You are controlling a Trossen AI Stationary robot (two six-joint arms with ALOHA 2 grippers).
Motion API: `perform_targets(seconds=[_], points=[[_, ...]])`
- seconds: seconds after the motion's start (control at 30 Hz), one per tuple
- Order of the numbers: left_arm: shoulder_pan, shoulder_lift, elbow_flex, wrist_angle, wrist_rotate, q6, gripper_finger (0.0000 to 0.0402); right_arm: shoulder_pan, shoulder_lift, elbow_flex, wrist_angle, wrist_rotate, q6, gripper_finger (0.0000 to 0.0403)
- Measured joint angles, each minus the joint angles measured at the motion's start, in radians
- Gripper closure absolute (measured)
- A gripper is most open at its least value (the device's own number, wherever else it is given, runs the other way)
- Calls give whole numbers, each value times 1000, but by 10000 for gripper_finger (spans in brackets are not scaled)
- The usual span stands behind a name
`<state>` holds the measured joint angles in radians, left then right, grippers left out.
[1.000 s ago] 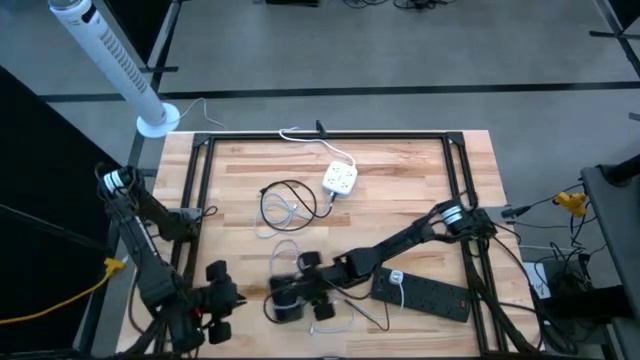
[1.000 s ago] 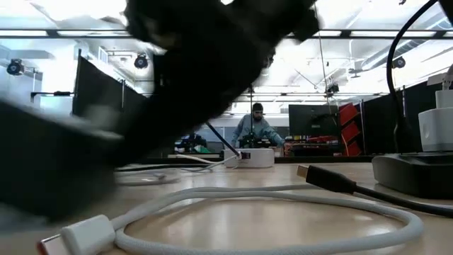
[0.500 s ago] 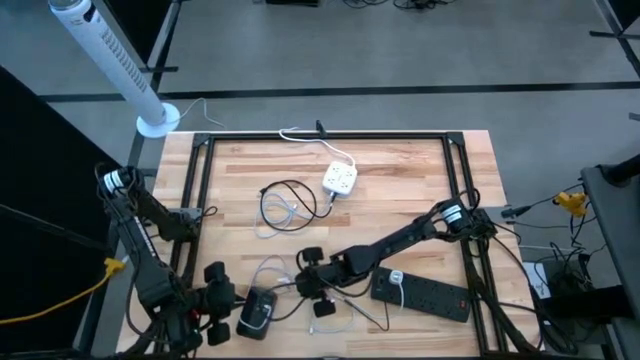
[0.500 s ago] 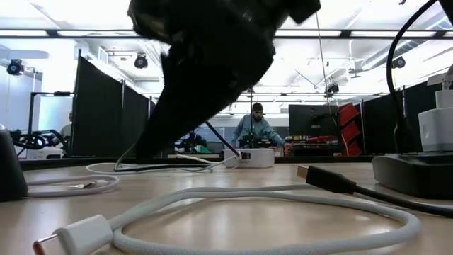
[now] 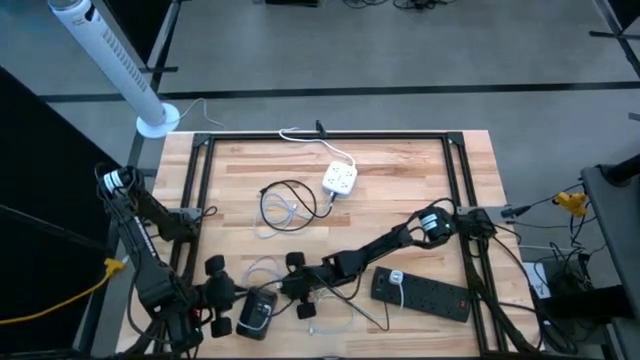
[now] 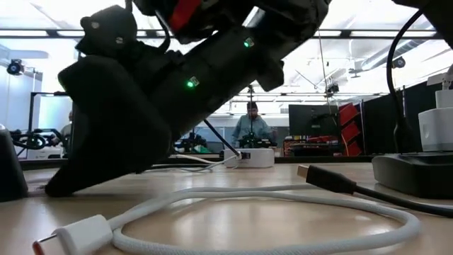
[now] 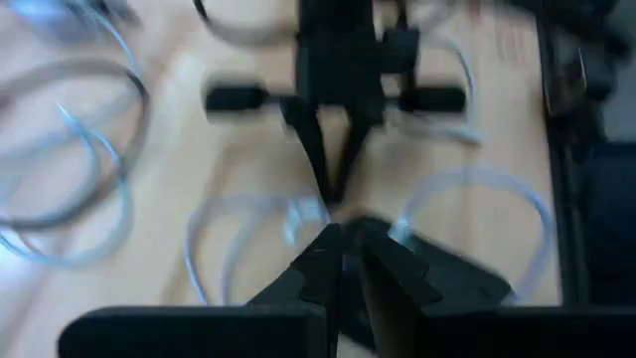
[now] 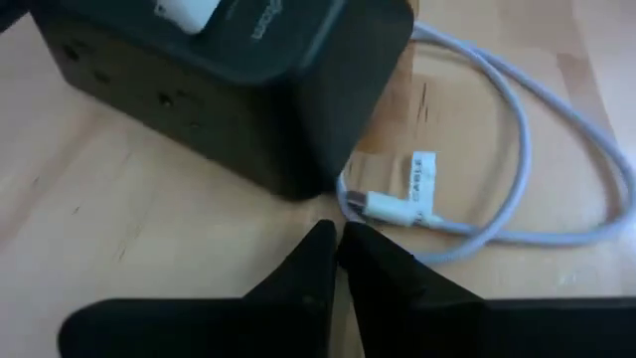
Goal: Plug in charger cables
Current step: Return to Home Position
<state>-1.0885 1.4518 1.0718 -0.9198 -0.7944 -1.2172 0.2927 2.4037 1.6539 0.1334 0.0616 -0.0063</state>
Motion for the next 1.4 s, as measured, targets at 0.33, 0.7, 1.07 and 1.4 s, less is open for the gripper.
perform_targets(seconds=[0.33,0.7,1.07,1.4], points=[[0,-34,-2,2,-212,49,375,0,-177,-2,-426,90,-57,390],[-50,-7,-128,215,-588,134,375,49,-574,-335,-252,153,-34,390],[31,-3,-427,880,-542,282,375,86,-953,-853,294,141,-48,390],[223,149,-551,2094,247,1310,376,85,-1045,-1147,703,-117,66,390]])
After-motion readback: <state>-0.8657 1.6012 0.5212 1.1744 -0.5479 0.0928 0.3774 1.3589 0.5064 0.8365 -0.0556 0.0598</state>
